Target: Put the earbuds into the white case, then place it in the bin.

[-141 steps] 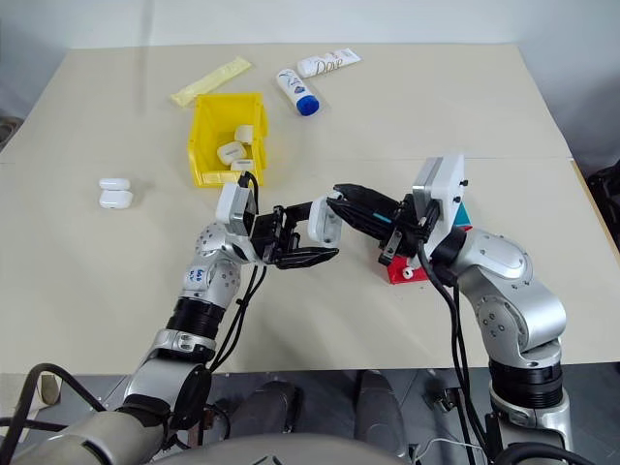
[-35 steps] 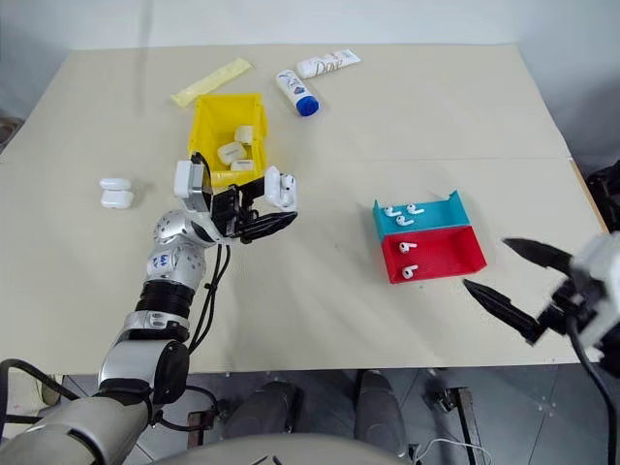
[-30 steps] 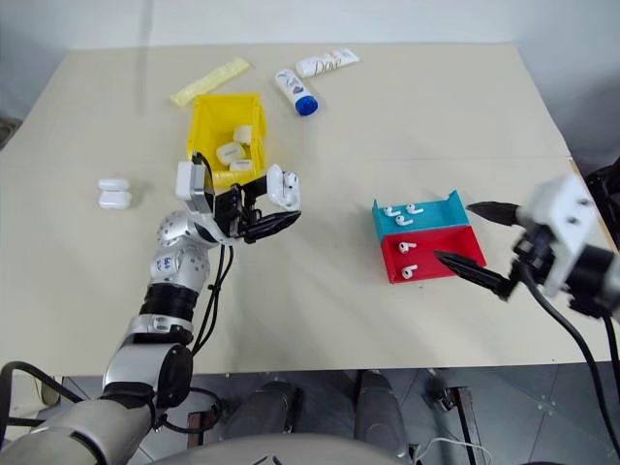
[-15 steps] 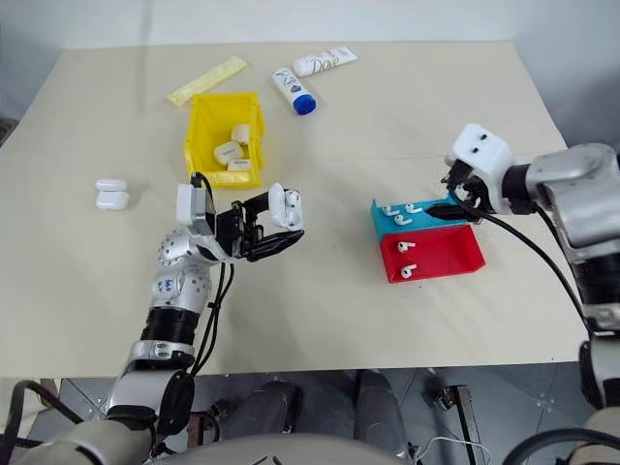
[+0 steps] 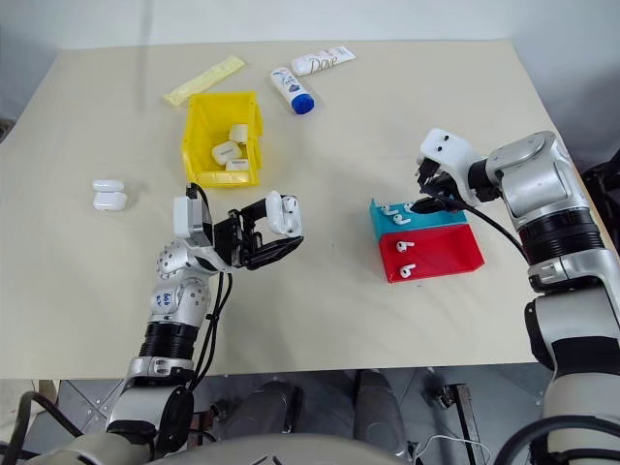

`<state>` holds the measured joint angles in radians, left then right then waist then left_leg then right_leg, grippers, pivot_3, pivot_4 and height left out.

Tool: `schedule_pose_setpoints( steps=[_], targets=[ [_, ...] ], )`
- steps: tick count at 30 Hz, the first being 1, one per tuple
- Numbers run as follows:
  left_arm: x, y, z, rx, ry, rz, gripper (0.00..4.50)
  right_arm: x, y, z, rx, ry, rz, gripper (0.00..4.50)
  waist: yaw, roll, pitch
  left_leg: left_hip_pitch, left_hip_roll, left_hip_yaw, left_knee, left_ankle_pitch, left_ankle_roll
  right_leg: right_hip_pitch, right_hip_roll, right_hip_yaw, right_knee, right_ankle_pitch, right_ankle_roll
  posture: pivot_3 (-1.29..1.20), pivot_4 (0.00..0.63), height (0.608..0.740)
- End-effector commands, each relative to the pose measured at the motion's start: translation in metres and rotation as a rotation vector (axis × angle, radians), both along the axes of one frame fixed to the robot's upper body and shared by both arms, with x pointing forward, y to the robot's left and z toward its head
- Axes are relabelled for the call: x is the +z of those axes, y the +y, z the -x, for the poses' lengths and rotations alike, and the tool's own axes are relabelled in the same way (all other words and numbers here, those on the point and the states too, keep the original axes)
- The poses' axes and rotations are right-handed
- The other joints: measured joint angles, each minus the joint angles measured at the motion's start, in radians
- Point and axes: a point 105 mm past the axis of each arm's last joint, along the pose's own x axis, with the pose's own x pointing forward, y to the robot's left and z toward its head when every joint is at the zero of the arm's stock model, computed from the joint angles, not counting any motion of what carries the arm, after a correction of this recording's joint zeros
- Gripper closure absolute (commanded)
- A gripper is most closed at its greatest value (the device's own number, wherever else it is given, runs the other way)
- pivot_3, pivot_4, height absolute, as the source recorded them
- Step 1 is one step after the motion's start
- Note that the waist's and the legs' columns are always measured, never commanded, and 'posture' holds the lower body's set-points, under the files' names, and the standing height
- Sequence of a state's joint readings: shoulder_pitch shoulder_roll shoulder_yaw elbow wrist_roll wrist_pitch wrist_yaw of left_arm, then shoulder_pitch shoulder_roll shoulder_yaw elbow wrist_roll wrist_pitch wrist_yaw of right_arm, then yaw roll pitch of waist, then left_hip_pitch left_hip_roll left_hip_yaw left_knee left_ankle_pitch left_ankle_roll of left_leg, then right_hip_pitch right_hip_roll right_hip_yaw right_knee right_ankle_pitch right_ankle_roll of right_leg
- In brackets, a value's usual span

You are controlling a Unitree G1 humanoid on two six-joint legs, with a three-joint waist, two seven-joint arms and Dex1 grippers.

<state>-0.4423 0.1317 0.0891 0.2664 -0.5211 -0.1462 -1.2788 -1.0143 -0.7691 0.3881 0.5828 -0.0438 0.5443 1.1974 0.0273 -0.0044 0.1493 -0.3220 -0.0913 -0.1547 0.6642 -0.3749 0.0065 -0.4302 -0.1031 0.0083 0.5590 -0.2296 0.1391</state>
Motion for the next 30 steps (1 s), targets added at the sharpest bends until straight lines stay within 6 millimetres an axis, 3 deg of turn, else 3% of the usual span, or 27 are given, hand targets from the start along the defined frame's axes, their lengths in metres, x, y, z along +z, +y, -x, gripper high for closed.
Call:
schedule_pose_setpoints(
  steps=[1,30],
  targets=[
    [0.009,-0.001,0.007,-0.015,-0.039,0.024,1.67,0.010,0.003,-0.006,0.012,-0.025,0.009,2.23,-0.003,0.000,0.000,0.000,0.000,0.000,0.000,0.000,0.000,0.000,0.000,0.000,0.000,0.000,0.000,0.00,0.150,0.740],
    [0.005,0.011,0.014,0.023,-0.027,0.011,1.67,-0.009,0.010,-0.017,0.047,-0.003,0.016,2.23,-0.004,0.002,-0.001,0.000,0.000,0.000,0.000,0.000,0.000,0.000,0.000,0.000,0.000,0.000,0.000,0.00,0.150,0.740]
  ],
)
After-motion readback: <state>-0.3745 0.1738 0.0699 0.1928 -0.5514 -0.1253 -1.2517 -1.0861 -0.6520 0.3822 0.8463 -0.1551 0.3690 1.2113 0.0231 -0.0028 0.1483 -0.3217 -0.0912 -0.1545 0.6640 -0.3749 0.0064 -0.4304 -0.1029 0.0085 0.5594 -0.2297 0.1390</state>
